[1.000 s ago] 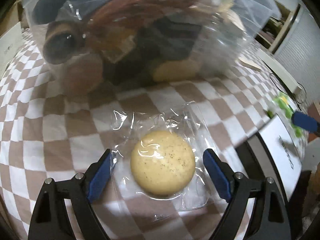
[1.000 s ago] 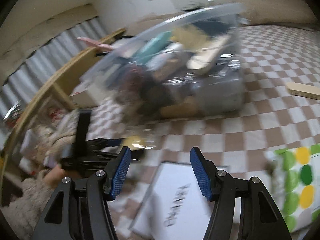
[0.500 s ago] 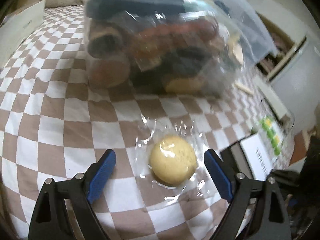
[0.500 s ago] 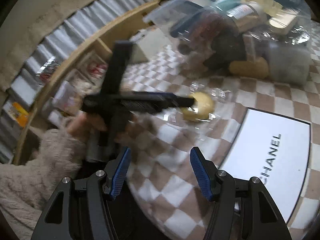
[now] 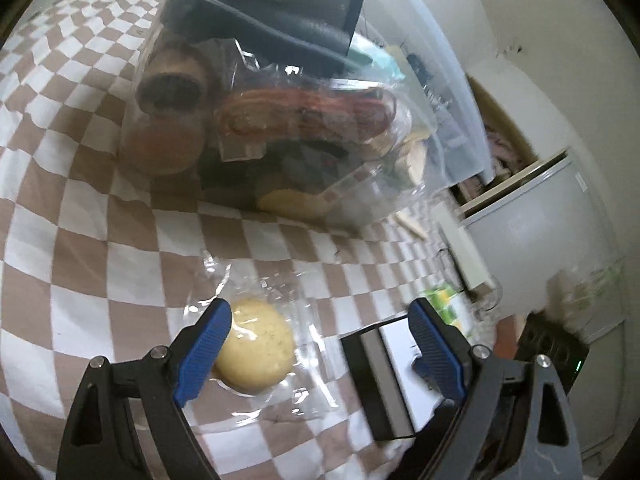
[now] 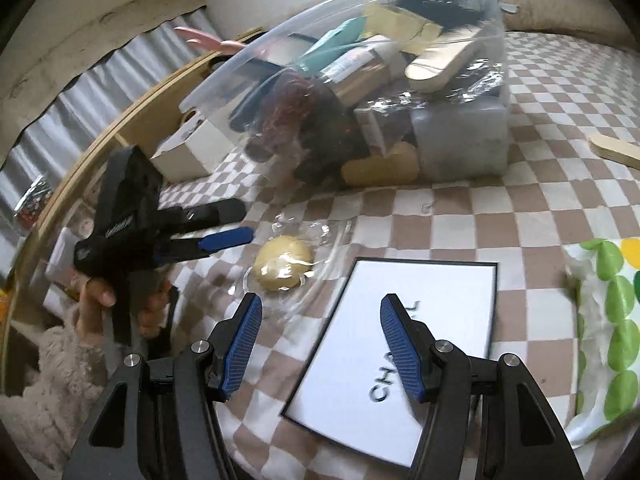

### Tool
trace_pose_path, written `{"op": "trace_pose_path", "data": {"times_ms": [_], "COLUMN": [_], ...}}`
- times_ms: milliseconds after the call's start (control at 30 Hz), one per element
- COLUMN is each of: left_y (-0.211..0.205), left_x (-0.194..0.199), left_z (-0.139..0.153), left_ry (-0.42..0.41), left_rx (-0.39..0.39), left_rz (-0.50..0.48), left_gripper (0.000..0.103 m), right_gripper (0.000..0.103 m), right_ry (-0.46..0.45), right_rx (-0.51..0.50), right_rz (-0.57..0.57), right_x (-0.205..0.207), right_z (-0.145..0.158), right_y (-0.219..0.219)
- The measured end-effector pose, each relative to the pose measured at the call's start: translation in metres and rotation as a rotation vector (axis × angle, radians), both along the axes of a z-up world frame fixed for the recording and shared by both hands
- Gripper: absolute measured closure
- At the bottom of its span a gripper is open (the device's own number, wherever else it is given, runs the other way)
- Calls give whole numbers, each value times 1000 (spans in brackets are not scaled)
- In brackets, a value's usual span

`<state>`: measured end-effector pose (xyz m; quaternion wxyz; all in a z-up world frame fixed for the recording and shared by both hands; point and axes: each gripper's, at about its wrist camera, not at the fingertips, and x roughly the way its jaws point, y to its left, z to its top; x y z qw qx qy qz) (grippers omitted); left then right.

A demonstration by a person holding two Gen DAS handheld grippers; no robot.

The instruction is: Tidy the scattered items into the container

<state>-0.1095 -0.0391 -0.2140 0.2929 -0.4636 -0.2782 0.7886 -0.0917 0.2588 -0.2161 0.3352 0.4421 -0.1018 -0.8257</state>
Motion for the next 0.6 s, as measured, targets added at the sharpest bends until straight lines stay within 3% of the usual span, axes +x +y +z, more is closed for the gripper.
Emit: {"op": "trace_pose_path", "data": {"times_ms": [200, 467, 600], "left_y": [4, 35, 48], "left_x": [-23, -46, -49], "left_z": [-1, -5, -13], "left_ry": [-5, 67, 64], "left_rx": [26, -211, -292], "left_rz": [4, -59, -111], "left_gripper": [8, 8, 8], "right_gripper": [41, 41, 41], "right_ry": [-4, -140, -149], "right_rx": [2, 109, 156], "right_rz": [188, 196, 160], "right_x": [38, 73, 72], "right_z": [1, -36, -40], "right_y": [-38, -53, -53]}}
